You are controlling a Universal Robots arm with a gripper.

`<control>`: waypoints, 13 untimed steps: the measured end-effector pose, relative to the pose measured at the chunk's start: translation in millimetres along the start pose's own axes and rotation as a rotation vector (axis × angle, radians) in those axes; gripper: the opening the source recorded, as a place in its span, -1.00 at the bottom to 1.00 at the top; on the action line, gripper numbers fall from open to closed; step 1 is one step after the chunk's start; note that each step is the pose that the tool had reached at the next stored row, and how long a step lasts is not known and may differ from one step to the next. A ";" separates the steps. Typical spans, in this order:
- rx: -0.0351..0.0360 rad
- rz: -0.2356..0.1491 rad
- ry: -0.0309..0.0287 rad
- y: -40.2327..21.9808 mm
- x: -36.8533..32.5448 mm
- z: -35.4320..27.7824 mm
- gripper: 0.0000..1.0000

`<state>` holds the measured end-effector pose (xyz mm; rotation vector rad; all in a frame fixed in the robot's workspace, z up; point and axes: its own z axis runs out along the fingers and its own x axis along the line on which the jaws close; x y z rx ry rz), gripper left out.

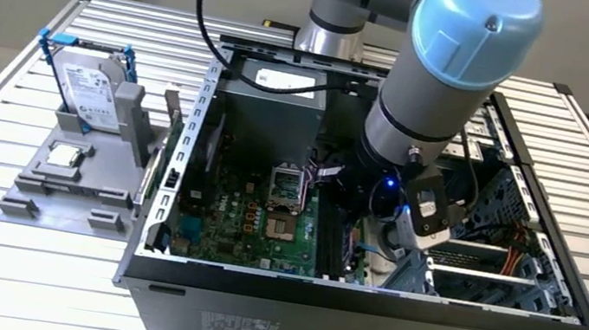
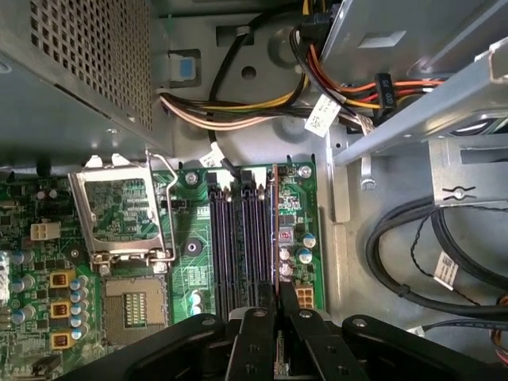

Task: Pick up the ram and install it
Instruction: 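Insert the ram into the slot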

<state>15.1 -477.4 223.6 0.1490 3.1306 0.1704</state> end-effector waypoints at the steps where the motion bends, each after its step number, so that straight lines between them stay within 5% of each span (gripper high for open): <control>1: 0.0000 0.000 0.0011 -0.5 -0.1 0.2 -1.00; 13: 0.0085 -0.005 0.0224 -1.2 -2.2 4.7 -1.00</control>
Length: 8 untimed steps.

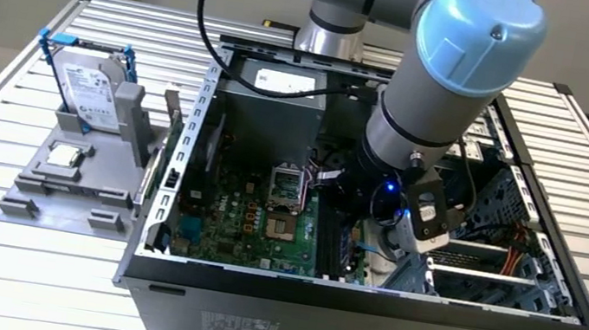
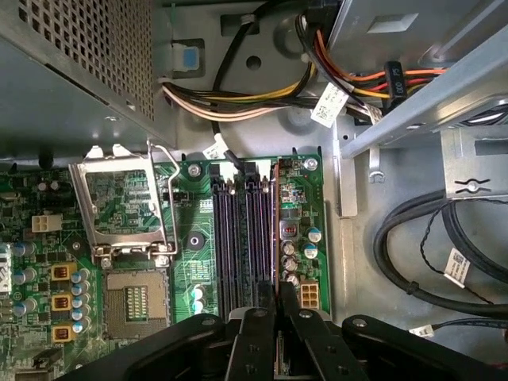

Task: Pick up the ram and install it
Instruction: 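Insert the ram into the slot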

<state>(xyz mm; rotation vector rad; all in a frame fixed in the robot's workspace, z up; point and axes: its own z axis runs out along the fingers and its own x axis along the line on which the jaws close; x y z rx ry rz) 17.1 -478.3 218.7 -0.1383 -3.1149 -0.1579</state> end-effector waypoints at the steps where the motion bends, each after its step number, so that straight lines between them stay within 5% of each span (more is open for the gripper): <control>1: -0.0001 0.000 0.0001 0.0 0.0 0.1 -1.00; 8: 0.0003 -0.019 0.0020 0.1 -0.4 0.1 -1.00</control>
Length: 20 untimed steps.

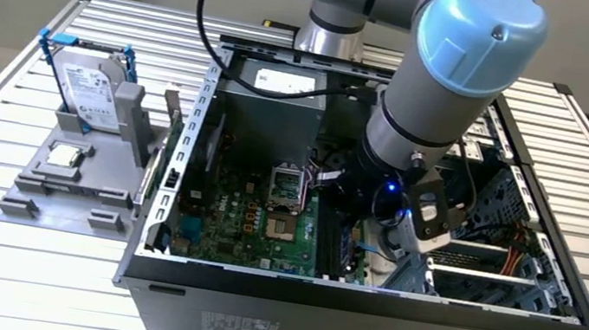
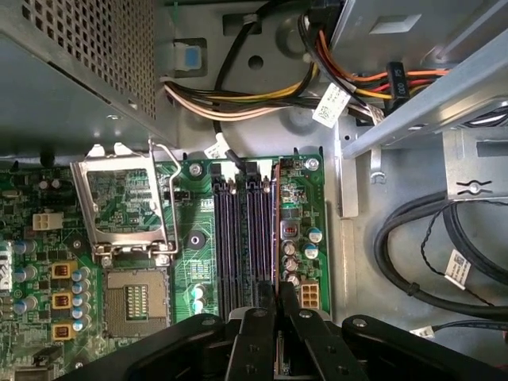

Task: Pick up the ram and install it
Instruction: 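Insert the ram into the slot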

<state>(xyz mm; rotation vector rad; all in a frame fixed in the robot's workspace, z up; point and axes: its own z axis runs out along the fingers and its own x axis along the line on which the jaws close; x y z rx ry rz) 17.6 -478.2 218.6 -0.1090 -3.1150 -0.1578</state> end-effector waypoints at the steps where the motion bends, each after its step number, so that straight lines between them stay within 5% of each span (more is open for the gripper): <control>1: 0.0002 -0.009 0.0008 0.0 0.0 0.0 -1.00; 4: 0.0005 -0.023 0.0020 0.0 0.0 0.0 -1.00; 12: -0.0015 -0.028 -0.0126 -0.8 0.0 0.0 -1.00; 20: -0.0017 -0.028 -0.0134 -5.2 1.1 -0.4 -1.00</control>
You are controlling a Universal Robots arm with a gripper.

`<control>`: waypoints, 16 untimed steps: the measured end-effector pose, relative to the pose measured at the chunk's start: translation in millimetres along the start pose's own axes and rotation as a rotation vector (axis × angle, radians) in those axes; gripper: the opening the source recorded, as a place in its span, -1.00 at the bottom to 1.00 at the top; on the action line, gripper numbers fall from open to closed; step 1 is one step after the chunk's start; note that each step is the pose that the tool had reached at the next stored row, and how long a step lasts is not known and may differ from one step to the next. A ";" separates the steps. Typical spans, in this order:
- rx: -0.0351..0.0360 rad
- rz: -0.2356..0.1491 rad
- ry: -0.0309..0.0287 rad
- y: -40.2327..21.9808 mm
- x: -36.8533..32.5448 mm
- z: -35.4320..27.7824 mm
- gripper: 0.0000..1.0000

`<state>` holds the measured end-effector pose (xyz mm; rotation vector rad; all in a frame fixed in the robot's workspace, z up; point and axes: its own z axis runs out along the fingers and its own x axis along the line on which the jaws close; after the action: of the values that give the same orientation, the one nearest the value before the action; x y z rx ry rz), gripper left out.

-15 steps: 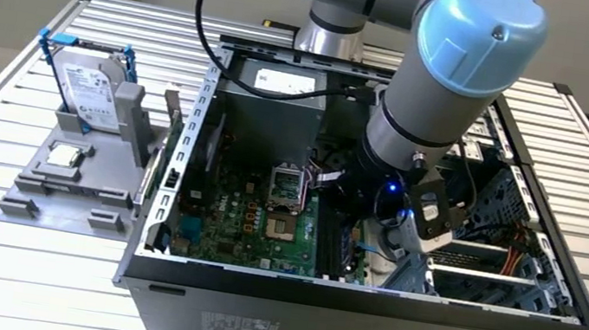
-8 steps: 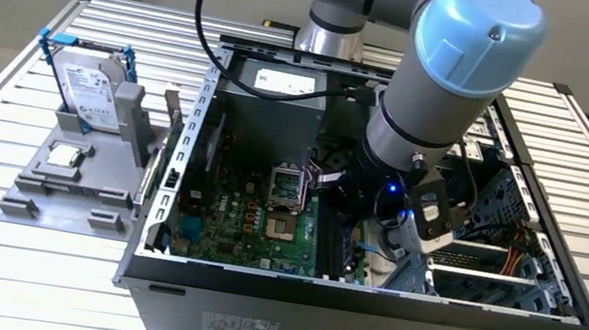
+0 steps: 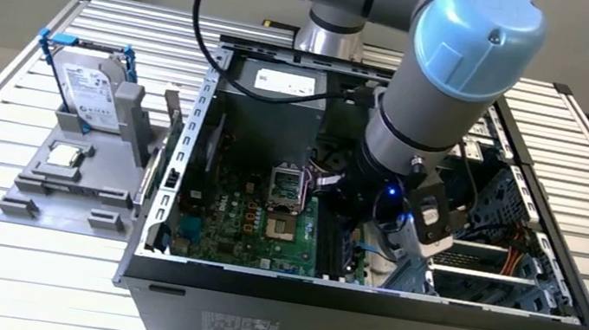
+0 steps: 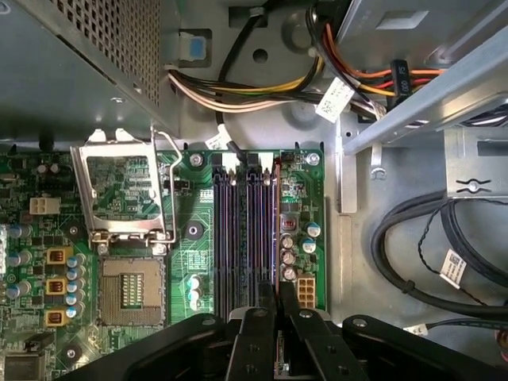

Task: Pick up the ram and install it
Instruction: 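Insert the ram into the slot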

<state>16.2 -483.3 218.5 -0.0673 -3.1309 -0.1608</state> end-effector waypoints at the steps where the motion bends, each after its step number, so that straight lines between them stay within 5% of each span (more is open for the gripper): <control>1: 0.0000 0.000 0.0000 -0.2 0.4 0.0 -1.00; 16: -0.0006 0.001 -0.0017 -1.9 2.0 4.0 -1.00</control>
<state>14.1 -484.7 214.4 -0.0684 -3.1324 -0.1618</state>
